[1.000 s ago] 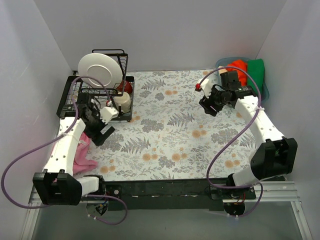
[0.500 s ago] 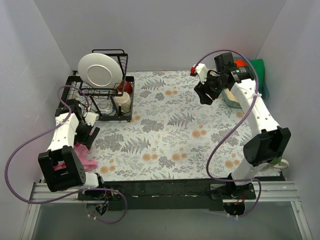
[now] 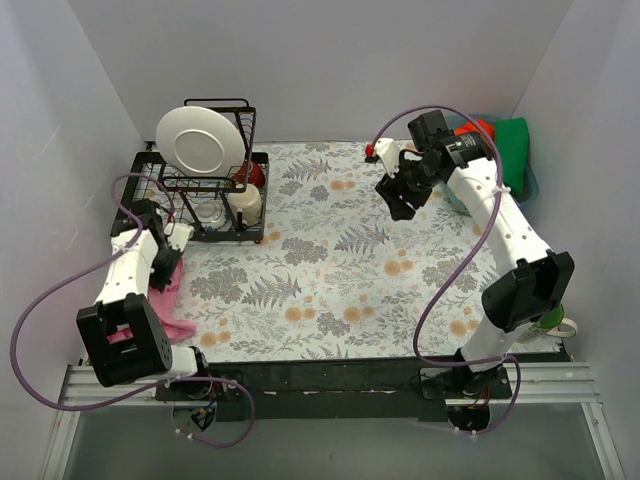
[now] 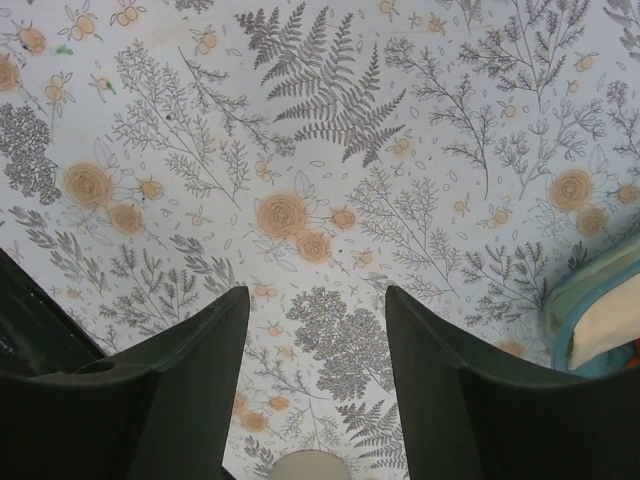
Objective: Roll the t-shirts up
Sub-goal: Move the T-shirt to the center of the board, then flatten out the T-shirt at the center of the board.
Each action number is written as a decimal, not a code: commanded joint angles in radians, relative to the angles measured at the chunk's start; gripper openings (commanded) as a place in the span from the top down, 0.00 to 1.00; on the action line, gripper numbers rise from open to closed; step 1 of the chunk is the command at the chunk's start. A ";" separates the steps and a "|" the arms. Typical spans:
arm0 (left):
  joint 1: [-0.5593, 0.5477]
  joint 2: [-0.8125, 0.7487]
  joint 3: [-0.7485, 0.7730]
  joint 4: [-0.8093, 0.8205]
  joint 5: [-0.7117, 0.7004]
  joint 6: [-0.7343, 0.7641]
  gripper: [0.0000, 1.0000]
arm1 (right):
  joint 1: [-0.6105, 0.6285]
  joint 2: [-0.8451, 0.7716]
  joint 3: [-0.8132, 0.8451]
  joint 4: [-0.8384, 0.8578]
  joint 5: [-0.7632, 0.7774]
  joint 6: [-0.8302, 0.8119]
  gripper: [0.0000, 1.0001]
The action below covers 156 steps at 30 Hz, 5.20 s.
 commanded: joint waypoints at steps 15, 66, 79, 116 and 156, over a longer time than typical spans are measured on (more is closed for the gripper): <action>-0.958 0.316 0.658 -0.133 0.610 -0.357 1.00 | -0.127 -0.226 -0.291 0.202 0.206 0.043 0.38; -0.747 -0.195 0.169 -0.010 0.360 -0.247 0.16 | 0.137 -0.264 -1.107 0.793 0.043 -0.582 0.59; -0.747 -0.365 0.178 0.027 0.345 -0.121 0.13 | 0.229 -0.343 -0.237 -0.031 -0.337 -0.267 0.99; -0.782 -0.098 0.089 0.117 0.508 -0.204 0.14 | 0.095 -0.367 -0.942 0.774 -0.254 -0.593 0.49; -0.710 -0.074 0.020 0.160 0.429 -0.211 0.12 | 0.166 -0.189 -1.112 1.098 -0.340 -0.960 0.57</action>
